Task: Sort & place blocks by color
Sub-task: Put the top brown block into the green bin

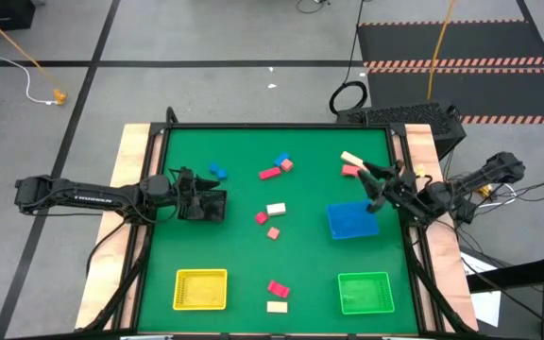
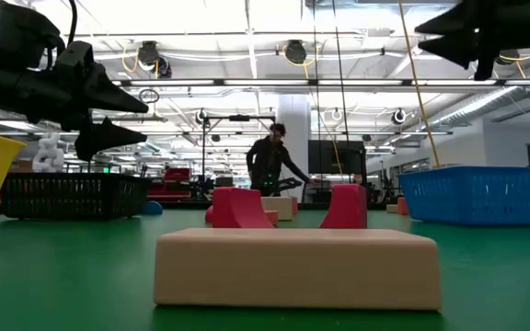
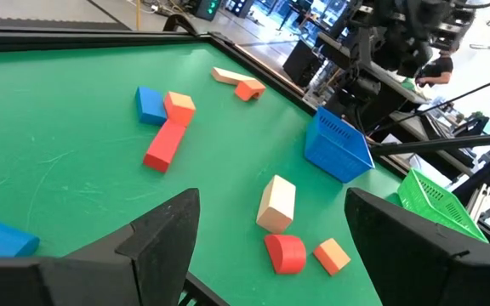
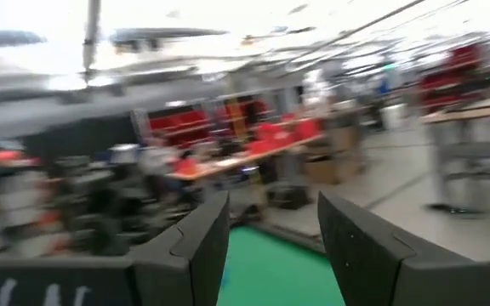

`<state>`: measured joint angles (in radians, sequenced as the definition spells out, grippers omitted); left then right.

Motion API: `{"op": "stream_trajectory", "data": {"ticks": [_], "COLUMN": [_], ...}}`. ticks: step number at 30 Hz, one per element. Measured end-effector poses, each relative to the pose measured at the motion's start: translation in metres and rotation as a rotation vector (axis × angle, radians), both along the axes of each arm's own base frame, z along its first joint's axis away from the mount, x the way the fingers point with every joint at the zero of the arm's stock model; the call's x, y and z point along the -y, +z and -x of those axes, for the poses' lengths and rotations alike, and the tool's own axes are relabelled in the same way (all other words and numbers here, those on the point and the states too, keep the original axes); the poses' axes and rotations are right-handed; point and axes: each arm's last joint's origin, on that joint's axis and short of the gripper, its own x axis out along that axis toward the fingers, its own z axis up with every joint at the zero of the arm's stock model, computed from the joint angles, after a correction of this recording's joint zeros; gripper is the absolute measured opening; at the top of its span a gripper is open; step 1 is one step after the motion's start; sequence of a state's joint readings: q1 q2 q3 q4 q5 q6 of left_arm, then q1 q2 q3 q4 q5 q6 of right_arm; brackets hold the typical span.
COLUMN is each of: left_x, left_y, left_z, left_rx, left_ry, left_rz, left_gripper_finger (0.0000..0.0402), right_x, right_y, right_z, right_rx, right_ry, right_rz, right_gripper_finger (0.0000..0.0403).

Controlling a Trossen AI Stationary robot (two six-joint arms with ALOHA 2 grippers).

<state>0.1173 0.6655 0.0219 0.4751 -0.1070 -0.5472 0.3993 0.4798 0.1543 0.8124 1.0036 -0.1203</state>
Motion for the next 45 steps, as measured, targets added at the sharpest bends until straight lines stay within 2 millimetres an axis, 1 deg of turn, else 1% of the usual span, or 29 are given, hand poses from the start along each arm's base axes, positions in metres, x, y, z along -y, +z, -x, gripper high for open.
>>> {"op": "stream_trajectory", "data": {"ticks": [4,9,12,15,20,24,27,32,34,38,45], "left_x": [0.0,0.0,0.0,0.0,0.0,0.0,0.0,0.0,0.0,0.0,0.0], "left_y": [0.0,0.0,0.0,0.0,0.0,0.0,0.0,0.0,0.0,0.0,0.0], "left_z": [0.0,0.0,0.0,0.0,0.0,0.0,0.0,0.0,0.0,0.0,0.0], "left_rx": [0.0,0.0,0.0,0.001,0.0,0.0,0.0,0.0,0.0,0.0,0.0], "left_ry": [0.001,0.0,0.0,0.0,0.0,0.0,0.0,0.0,0.0,0.0,0.0], "left_rz": [0.0,0.0,0.0,0.0,0.0,0.0,0.0,0.0,0.0,0.0,0.0], "left_gripper_finger": [0.0294,0.0294,0.0294,0.0294,0.0294,0.0294,0.0294,0.0294,0.0294,0.0294,0.0294], "right_x": [0.008,0.015,0.019,0.024,0.036,0.052,0.066,0.089,0.098,0.119,0.153], "right_y": [-0.002,-0.001,0.007,0.021,0.037,0.042,0.046,0.038,0.033,0.018,-0.017], "right_z": [-0.003,-0.01,-0.016,-0.024,-0.039,-0.049,-0.051,-0.048,-0.046,-0.043,-0.033], "right_rx": [-0.03,-0.006,-0.009,-0.021,-0.154,-0.301,-0.356,-0.433,-0.444,-0.447,-0.552], "right_ry": [-0.083,-0.048,-0.057,-0.083,-0.198,-0.332,-0.405,-0.519,-0.506,-0.442,-0.402], "right_rz": [0.015,0.033,0.051,0.085,0.112,0.059,0.002,-0.071,-0.12,-0.277,-0.581], "right_gripper_finger": [0.0171,0.0171,0.0171,0.0171,0.0171,0.0171,0.0171,0.0171,0.0171,0.0171,0.0171]}}
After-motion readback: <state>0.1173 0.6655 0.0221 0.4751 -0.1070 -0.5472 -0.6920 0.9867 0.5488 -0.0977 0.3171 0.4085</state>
